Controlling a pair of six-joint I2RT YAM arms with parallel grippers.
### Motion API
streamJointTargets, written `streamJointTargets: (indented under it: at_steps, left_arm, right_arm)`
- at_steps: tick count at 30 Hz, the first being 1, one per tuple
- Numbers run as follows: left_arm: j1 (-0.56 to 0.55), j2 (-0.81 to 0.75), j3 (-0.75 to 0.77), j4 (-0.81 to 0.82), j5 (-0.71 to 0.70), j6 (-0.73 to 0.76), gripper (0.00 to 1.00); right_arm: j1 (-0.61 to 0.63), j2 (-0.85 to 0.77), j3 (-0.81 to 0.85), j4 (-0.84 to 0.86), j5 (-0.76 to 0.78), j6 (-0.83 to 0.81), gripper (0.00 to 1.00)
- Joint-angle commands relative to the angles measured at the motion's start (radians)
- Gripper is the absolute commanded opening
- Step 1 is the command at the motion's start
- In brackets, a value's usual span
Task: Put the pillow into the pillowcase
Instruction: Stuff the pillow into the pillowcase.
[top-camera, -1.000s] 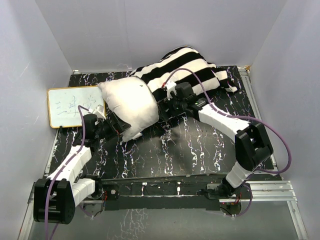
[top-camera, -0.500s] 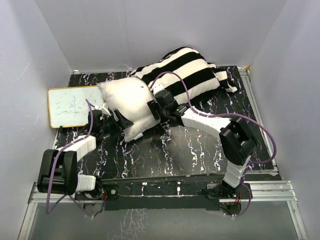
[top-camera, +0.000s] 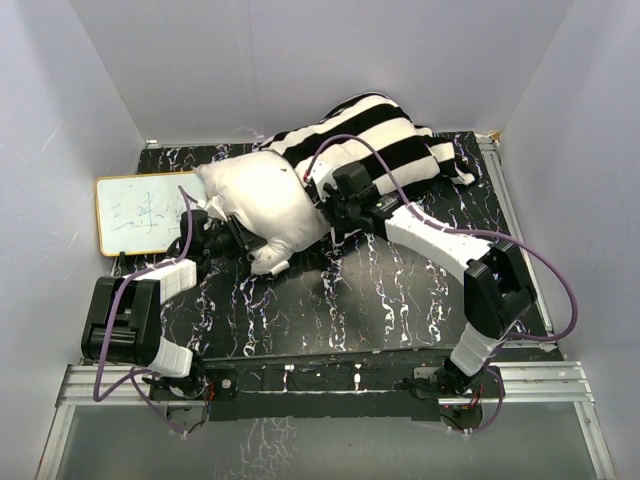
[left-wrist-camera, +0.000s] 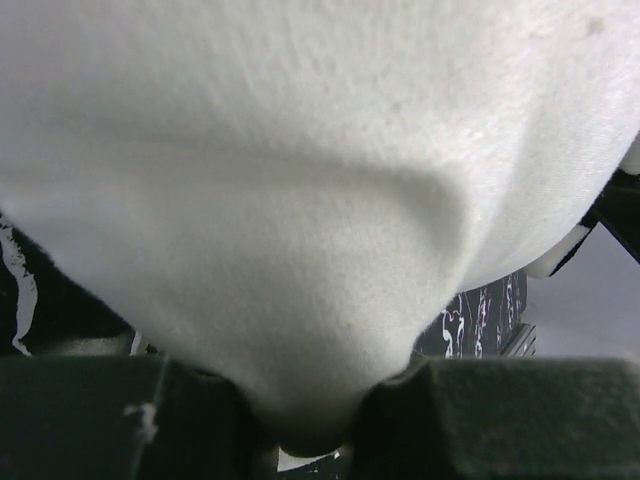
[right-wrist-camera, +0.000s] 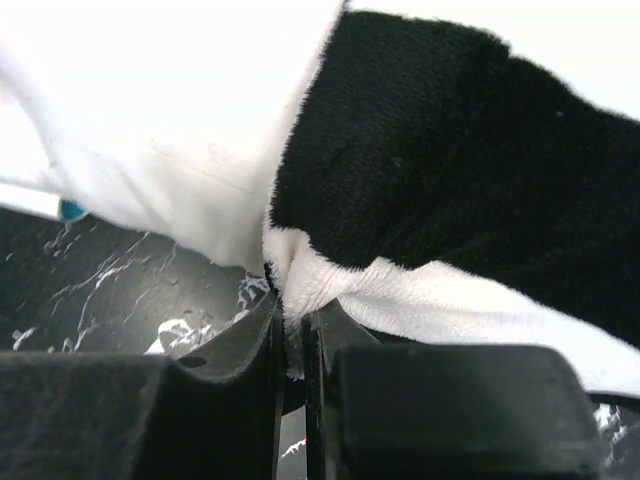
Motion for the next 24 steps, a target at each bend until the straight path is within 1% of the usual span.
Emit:
streamJointTargets:
  at_steps: [1,2,3,4,6,7,8,10,12,14,17,21,24]
  left_arm:
    - [-0.036,0.021,0.050,0.116,0.068,0.001,0.06]
    - [-0.052,0.035,0.053,0.149,0.075,-0.007,0.02]
    - [-0.073,0.049,0.060,0.189,0.078,-0.021,0.00]
    - [-0.099,0.067,0.073,0.230,0.075,-0.034,0.00]
    - [-0.163,0.092,0.120,0.275,0.063,-0.055,0.00]
    - [-0.185,0.091,0.140,0.284,0.047,-0.059,0.00]
    - [-0.200,0.080,0.152,0.288,0.026,-0.060,0.00]
    - [-0.210,0.032,0.139,0.300,-0.012,-0.077,0.00]
    - [-0.210,-0.032,0.102,0.314,-0.038,-0.086,0.00]
    - [-0.210,-0.076,0.065,0.322,-0.064,-0.083,0.00]
    - [-0.210,-0.107,0.030,0.371,-0.073,-0.103,0.00]
    - [-0.209,-0.088,0.016,0.473,-0.015,-0.175,0.00]
    - [-0.215,-0.058,0.068,0.502,0.068,-0.233,0.00]
  right_arm:
    - [-0.052,-0.007,0.104,-0.083,-0.383,-0.113,0.08]
    - [-0.053,0.001,0.139,-0.085,-0.484,-0.121,0.08]
    - [-0.045,0.060,0.202,-0.101,-0.586,-0.098,0.08]
    - [-0.029,0.145,0.325,-0.151,-0.688,-0.063,0.08]
    - [0.042,0.342,0.659,-0.291,-0.881,0.010,0.08]
    - [0.088,0.392,0.776,-0.276,-0.942,0.063,0.08]
    - [0.133,0.392,0.786,-0.191,-0.943,0.095,0.08]
    - [0.178,0.419,0.852,-0.146,-1.027,0.157,0.08]
    - [0.174,0.411,0.816,-0.090,-1.063,0.225,0.08]
    - [0.137,0.388,0.745,-0.086,-1.012,0.226,0.08]
    - [0.047,0.335,0.598,-0.046,-0.965,0.225,0.08]
    - [-0.005,0.201,0.493,-0.102,-0.894,0.065,0.08]
    - [-0.006,0.086,0.536,-0.162,-0.922,-0.032,0.08]
